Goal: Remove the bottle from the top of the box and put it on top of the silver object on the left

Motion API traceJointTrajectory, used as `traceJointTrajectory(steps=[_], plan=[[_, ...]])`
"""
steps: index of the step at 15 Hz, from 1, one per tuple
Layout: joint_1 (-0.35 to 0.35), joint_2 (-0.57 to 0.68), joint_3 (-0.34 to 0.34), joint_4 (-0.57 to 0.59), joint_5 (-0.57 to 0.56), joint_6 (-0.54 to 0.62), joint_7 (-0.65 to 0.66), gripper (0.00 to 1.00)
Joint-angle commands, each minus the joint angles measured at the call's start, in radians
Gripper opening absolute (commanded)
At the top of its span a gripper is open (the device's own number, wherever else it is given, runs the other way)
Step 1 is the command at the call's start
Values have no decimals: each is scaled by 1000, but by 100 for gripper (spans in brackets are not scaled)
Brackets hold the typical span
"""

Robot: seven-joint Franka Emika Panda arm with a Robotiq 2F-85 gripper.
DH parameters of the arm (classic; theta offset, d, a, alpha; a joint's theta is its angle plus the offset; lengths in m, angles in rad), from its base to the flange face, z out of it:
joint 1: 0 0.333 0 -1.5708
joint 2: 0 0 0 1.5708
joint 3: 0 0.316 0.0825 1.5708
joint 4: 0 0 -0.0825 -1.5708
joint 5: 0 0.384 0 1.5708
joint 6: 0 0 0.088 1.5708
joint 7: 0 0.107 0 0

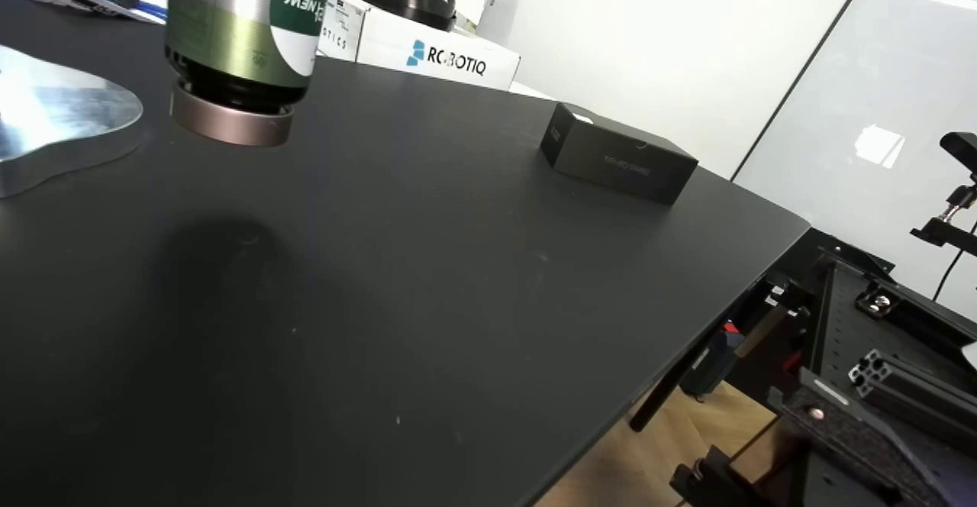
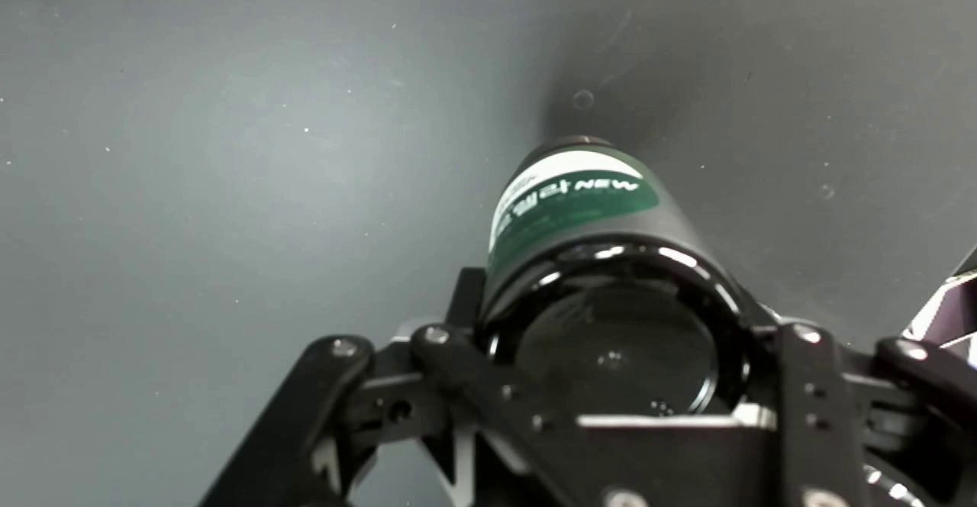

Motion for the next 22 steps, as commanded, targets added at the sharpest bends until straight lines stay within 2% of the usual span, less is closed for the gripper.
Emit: traceJointTrajectory(steps=[1, 4, 5, 14, 22], plan=[[26, -3, -28, 2, 21, -1, -15, 70], [26, -3, -28, 2, 21, -1, -15, 70], [26, -3, -28, 2, 21, -1, -15, 45], [35, 50, -89, 171, -2, -53, -54, 45], [108, 211, -138, 425, -46, -151, -64, 45]])
